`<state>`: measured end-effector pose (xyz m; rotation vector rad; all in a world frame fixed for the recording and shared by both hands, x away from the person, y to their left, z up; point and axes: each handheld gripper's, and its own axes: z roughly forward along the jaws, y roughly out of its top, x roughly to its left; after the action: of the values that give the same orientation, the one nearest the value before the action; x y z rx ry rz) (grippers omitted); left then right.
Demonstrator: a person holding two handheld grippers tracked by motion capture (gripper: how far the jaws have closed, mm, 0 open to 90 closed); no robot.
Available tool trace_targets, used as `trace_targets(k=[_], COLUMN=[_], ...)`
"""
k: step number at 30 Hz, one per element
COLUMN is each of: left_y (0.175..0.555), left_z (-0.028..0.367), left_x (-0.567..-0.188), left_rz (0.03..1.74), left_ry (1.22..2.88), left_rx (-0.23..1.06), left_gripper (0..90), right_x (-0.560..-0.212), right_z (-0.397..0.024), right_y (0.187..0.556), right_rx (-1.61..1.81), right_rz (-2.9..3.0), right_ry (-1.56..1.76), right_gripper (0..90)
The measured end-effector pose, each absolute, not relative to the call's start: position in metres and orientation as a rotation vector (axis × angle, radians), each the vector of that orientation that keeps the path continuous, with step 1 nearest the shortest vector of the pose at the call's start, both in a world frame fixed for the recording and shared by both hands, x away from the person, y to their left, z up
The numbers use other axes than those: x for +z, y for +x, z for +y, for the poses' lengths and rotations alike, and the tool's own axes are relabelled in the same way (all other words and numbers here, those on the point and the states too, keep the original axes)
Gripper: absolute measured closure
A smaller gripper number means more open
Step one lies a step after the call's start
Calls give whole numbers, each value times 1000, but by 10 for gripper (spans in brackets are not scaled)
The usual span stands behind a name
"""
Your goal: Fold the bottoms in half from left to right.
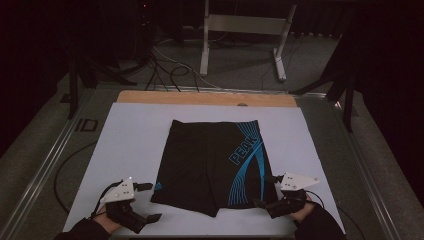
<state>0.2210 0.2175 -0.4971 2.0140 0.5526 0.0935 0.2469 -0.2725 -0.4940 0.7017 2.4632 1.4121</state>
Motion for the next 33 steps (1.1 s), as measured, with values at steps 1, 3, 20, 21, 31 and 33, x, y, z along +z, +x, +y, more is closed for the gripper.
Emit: trace_targets(k=[1,3,20,21,31,33], left_y=[220,220,218,218,216,216], left_z=[218,219,220,220,218,218], left_x=[-497,-497,-496,-496,-494,-494], left_rz=[555,551,546,546,527,522], left_ry=[2011,2009,2005,2004,2003,2004], left_rx=[100,105,112,110,104,103], left_gripper=[0,0,0,0,0,0], right_x=[-495,-495,-495,-495,-492,-491], right_z=[-272,-272,-269,-269,-264,-263], right_y=[248,249,249,249,246,245], right_rx=[1409,1401,1425,1430,1395,1399], right_rz=[2466,2474,2490,2492,2515,2518], right_ry=[695,692,667,664,631,634], right_gripper=[103,104,104,104,104,104])
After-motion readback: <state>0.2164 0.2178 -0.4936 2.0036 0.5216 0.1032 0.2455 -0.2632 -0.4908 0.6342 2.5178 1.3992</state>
